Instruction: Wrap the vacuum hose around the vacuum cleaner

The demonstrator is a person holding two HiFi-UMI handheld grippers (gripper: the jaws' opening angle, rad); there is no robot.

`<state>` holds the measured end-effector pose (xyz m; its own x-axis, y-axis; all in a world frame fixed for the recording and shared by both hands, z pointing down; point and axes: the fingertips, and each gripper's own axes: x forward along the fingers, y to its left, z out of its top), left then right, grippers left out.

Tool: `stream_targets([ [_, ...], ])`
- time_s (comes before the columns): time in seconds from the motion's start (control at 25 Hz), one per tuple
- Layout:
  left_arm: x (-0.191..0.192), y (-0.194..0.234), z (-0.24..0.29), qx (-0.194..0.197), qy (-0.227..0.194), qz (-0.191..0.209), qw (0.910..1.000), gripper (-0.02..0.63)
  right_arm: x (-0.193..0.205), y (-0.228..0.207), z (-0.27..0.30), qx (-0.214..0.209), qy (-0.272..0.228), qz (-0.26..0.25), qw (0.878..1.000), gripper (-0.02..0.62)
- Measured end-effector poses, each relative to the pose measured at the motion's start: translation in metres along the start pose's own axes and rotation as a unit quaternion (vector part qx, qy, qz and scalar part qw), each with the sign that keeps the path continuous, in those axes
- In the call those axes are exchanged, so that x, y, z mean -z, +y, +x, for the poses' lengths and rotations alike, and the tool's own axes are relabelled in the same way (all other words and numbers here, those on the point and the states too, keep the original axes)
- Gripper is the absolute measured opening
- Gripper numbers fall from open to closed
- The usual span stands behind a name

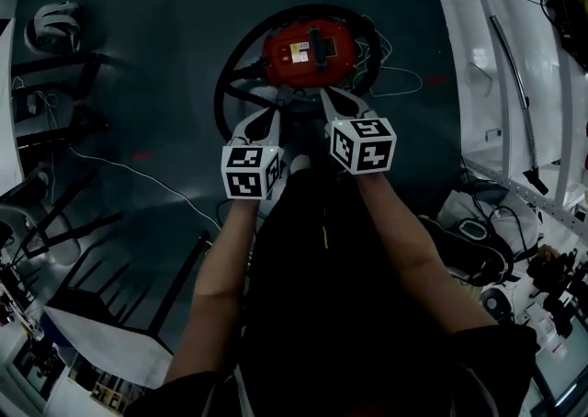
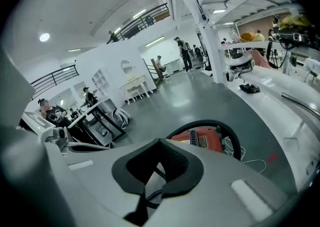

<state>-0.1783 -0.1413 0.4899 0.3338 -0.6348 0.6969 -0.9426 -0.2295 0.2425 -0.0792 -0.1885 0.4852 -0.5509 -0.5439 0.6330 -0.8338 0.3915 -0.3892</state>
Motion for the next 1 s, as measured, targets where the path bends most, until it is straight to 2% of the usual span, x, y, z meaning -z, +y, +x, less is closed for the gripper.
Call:
stream_targets([
  [0.48,-0.033,-0.024,-0.024,0.006,-0.023,0.001,0.9997,0.011,-0.007,0.024,-0.04,0.007,-0.015,-0.016,1.0,-0.006],
  [1.0,-0.027,-0.048,-0.023,0.018,-0.016,0.008,0.9997,0.011,0.002,0.009,-0.06,0.03,-0.015,-0.011,0.999,-0.006],
])
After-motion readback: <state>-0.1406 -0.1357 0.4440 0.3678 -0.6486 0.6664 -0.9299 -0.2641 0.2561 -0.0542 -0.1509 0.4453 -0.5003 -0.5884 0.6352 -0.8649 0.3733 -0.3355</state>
